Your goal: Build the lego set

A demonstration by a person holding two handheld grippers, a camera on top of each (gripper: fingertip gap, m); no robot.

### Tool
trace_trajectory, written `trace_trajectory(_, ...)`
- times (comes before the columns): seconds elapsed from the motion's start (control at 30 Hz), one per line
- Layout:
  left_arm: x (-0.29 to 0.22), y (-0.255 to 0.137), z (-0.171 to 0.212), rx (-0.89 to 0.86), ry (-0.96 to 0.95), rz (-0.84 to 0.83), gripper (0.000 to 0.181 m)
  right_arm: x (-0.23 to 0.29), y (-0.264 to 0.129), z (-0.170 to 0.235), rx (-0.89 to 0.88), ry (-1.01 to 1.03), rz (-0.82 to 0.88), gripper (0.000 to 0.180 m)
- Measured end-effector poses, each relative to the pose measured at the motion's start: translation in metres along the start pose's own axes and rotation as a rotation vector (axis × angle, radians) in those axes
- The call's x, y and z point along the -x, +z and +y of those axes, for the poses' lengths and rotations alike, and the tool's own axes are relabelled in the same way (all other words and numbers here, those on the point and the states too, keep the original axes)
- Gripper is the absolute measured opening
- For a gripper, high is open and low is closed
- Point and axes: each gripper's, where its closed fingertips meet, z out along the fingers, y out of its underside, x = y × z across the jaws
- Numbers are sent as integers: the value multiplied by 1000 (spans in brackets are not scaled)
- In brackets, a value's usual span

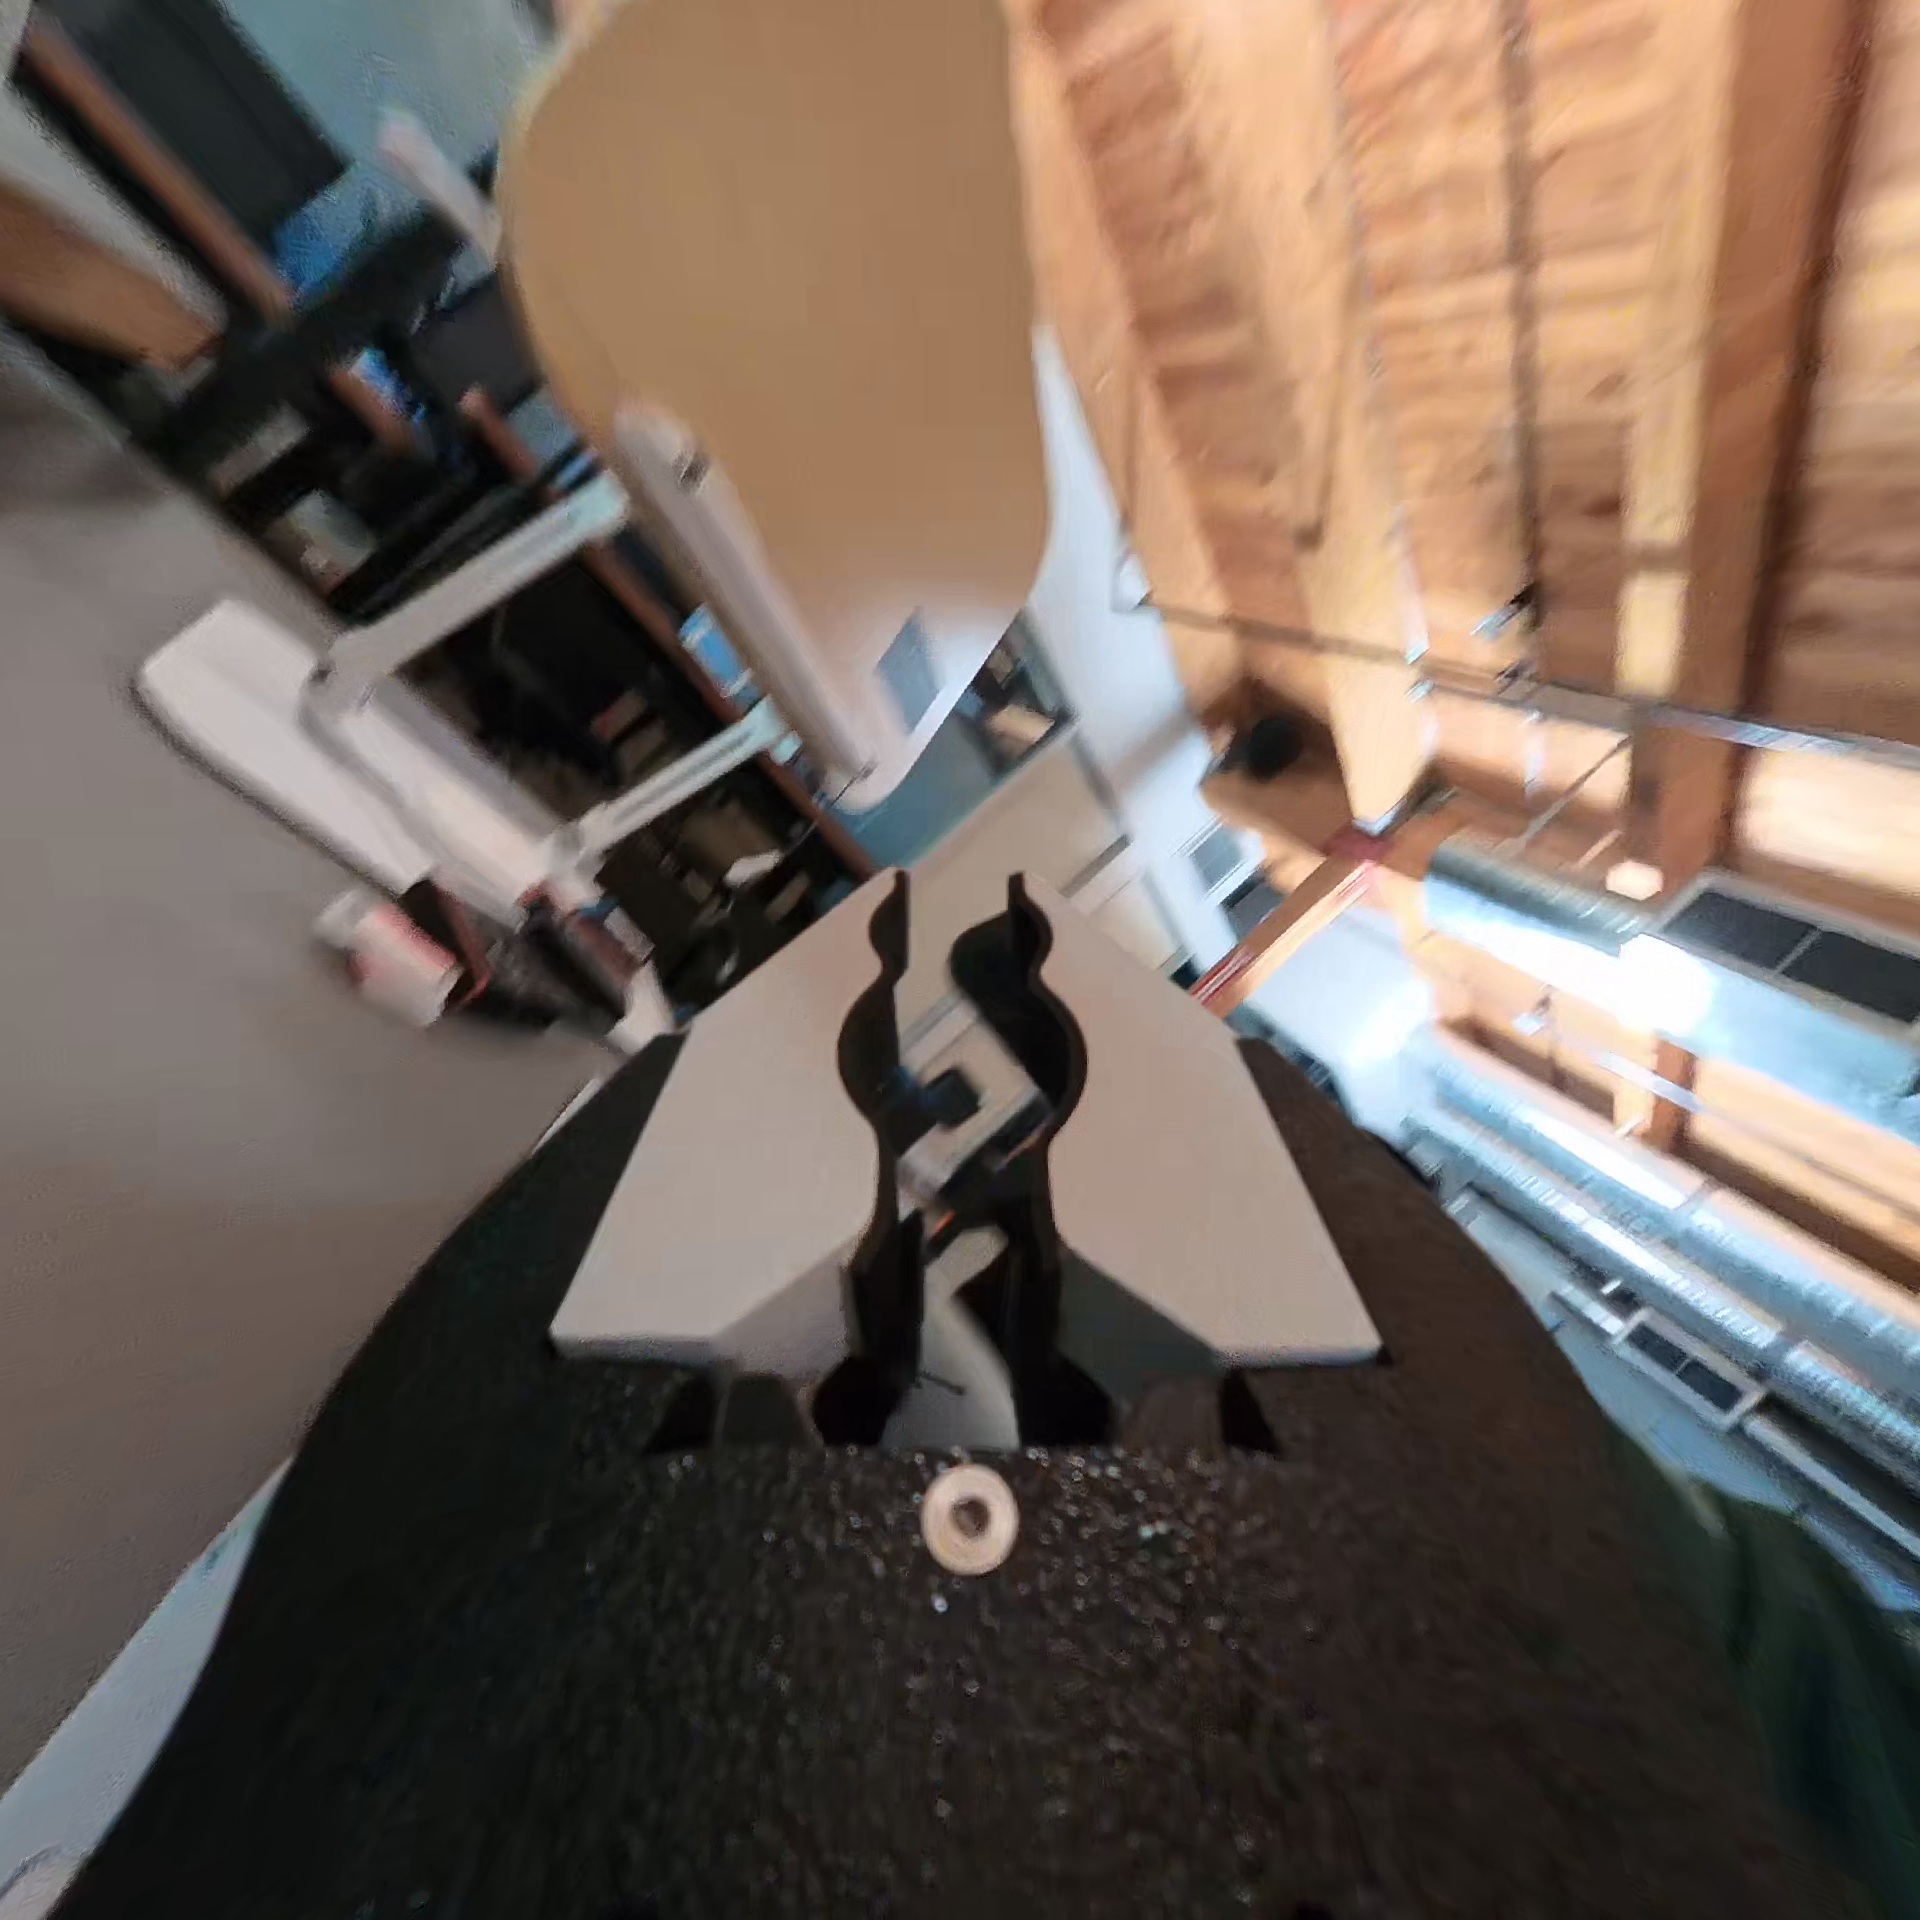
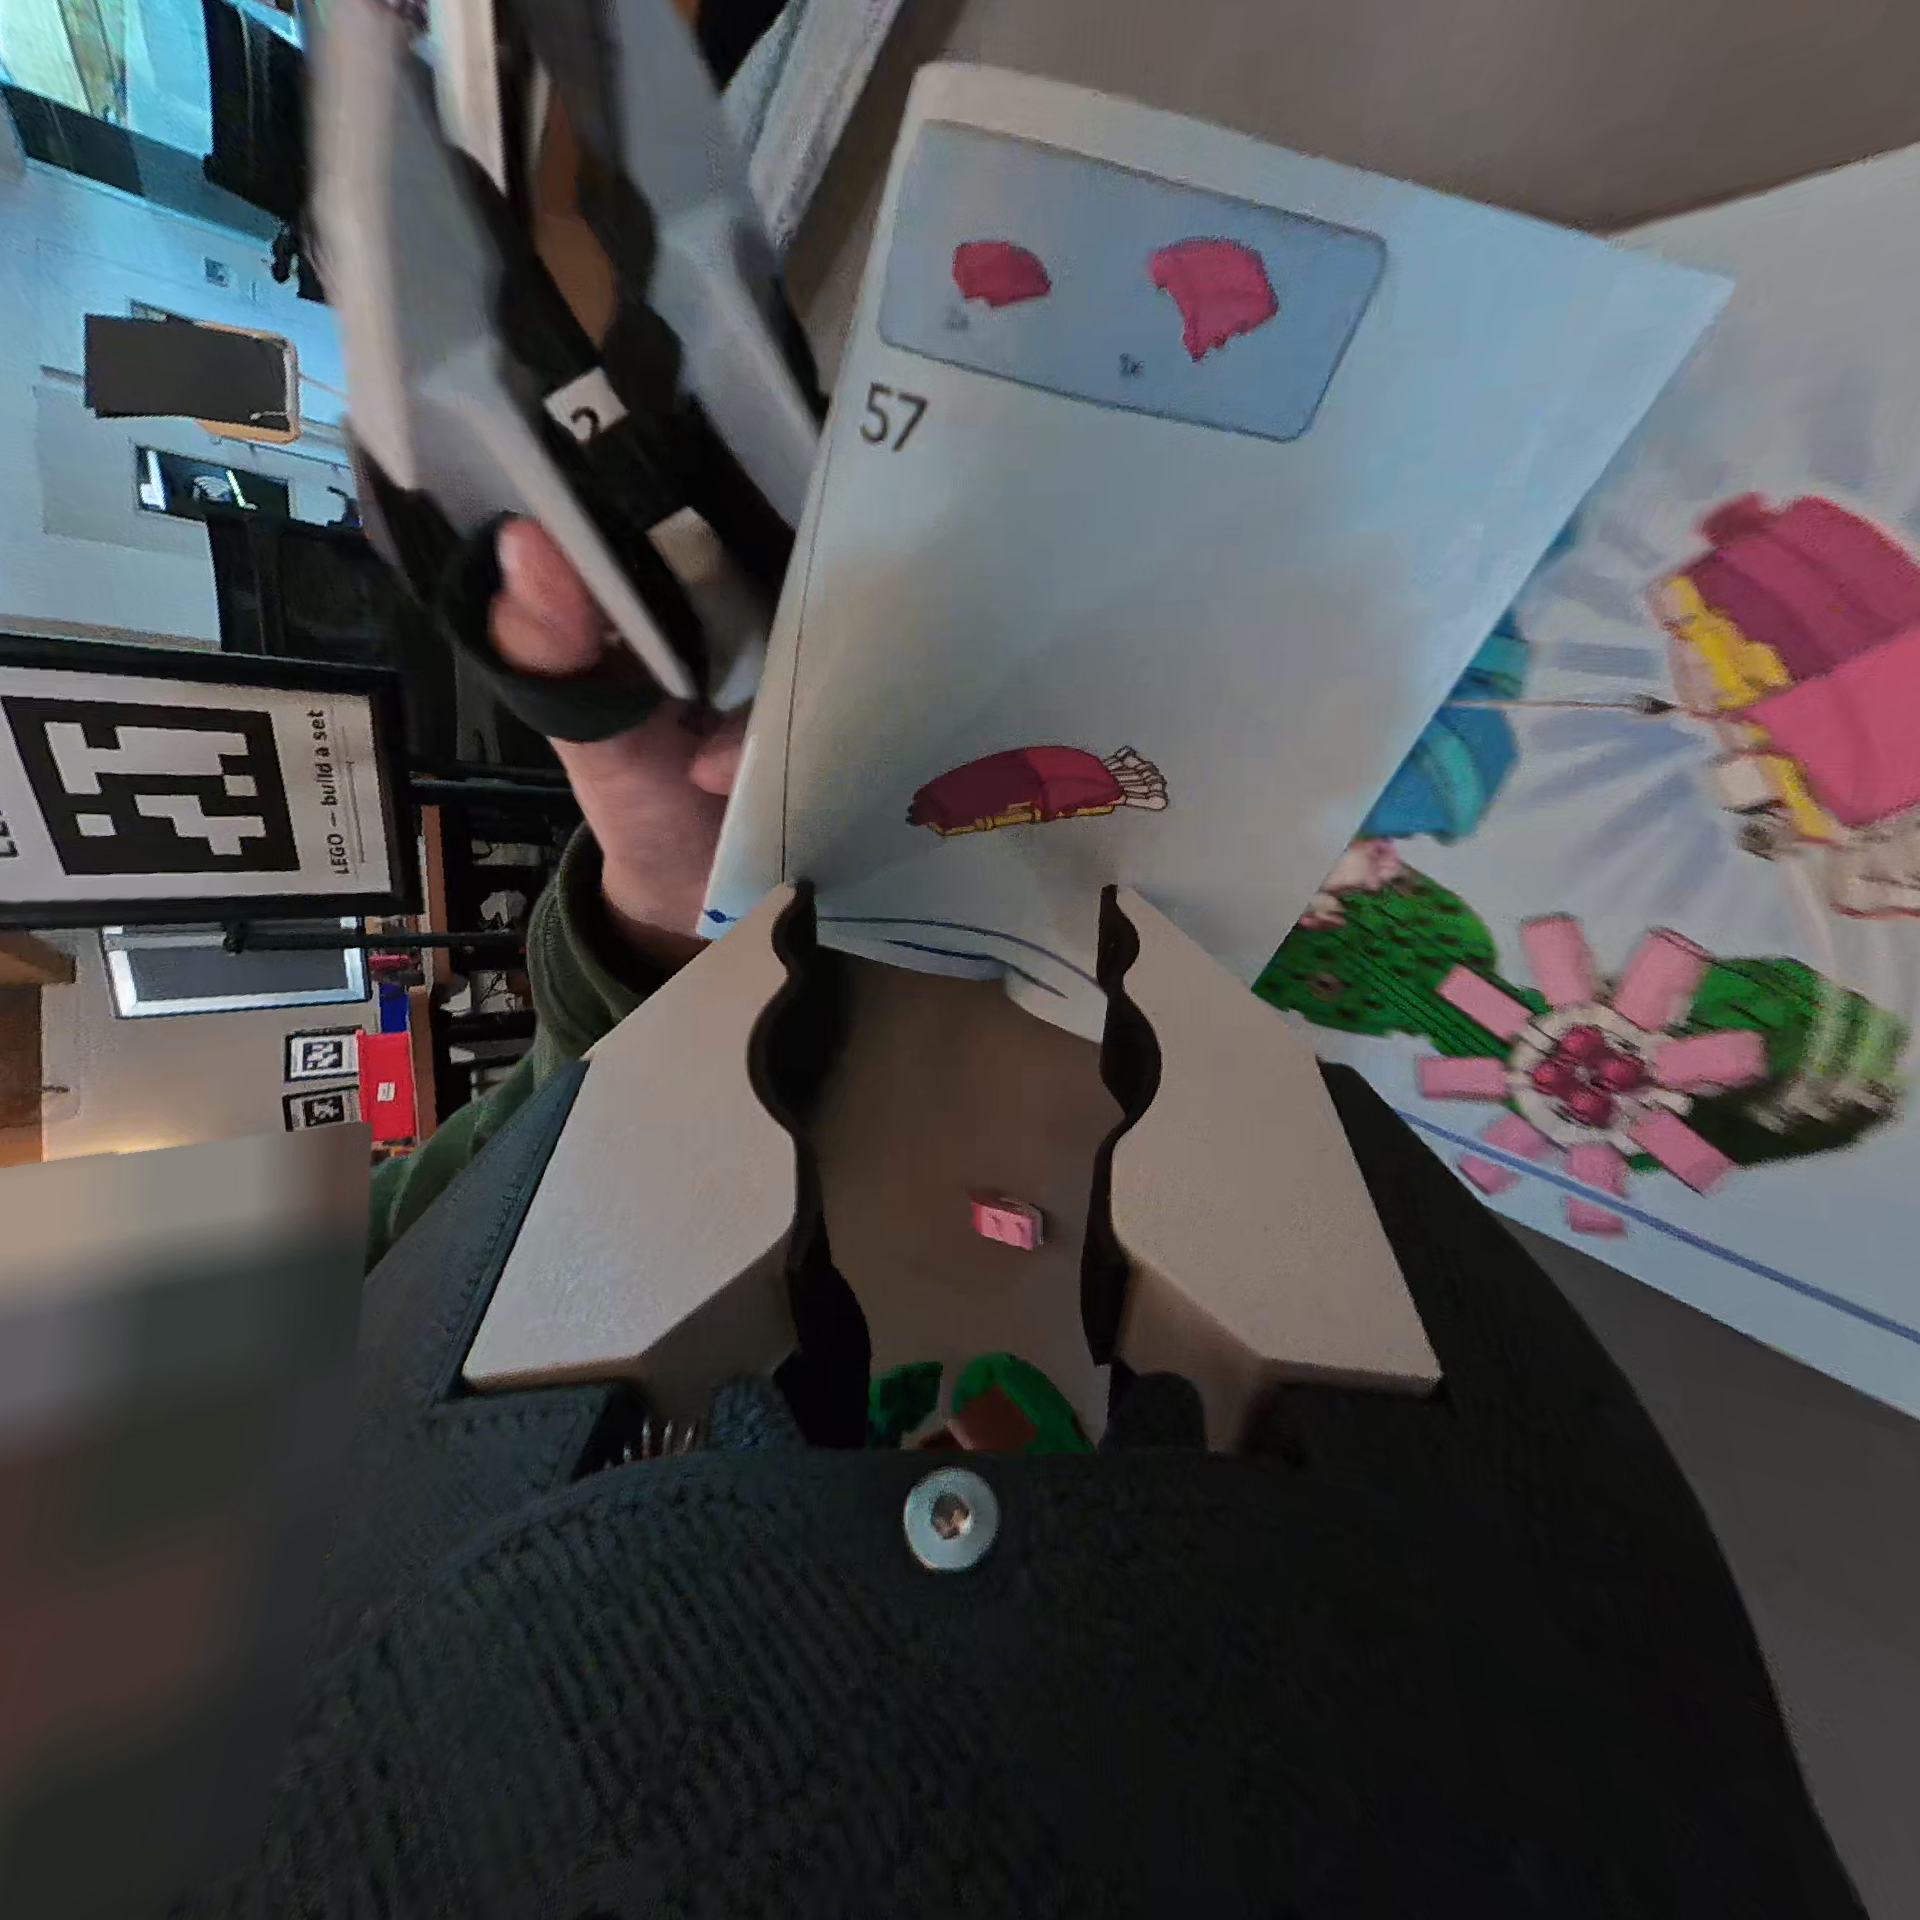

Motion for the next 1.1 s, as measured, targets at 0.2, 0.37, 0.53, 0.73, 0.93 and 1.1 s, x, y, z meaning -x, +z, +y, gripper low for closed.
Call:
trace_trajectory(0.2,-83,-54,-77,-222,275,77,19,31,28,-3,93,-77,37,53)
trace_trajectory(0.37,-135,-123,-94,-332,440,16,18,103,62,11,245,-250,-12,55)
trace_trajectory(0.53,-153,-161,-87,-337,521,-68,17,177,48,15,224,-435,-71,55)
trace_trajectory(0.73,-125,-179,-57,-280,452,-166,18,204,-16,18,87,-507,-62,55)
trace_trajectory(0.93,-93,-218,-45,-283,419,-344,18,210,-107,52,-126,-600,16,55)
trace_trajectory(1.1,-71,-242,-24,-95,401,-451,5,182,-174,114,-307,-762,284,54)
